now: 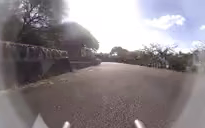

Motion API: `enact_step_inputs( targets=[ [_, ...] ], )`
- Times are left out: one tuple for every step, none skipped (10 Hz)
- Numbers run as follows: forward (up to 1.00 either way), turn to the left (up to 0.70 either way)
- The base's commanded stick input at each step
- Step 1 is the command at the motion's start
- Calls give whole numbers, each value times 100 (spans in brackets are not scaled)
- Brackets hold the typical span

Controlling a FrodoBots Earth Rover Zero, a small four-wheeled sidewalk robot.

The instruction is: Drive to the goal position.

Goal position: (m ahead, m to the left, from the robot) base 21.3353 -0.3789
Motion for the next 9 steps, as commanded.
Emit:
enact_step_inputs(
  targets=[
    [70, 0],
    [70, 0],
    [70, 0],
    [70, 0],
    [70, 0],
    [70, 0],
    [70, 0],
    [70, 0],
    [70, -1]
  ],
)
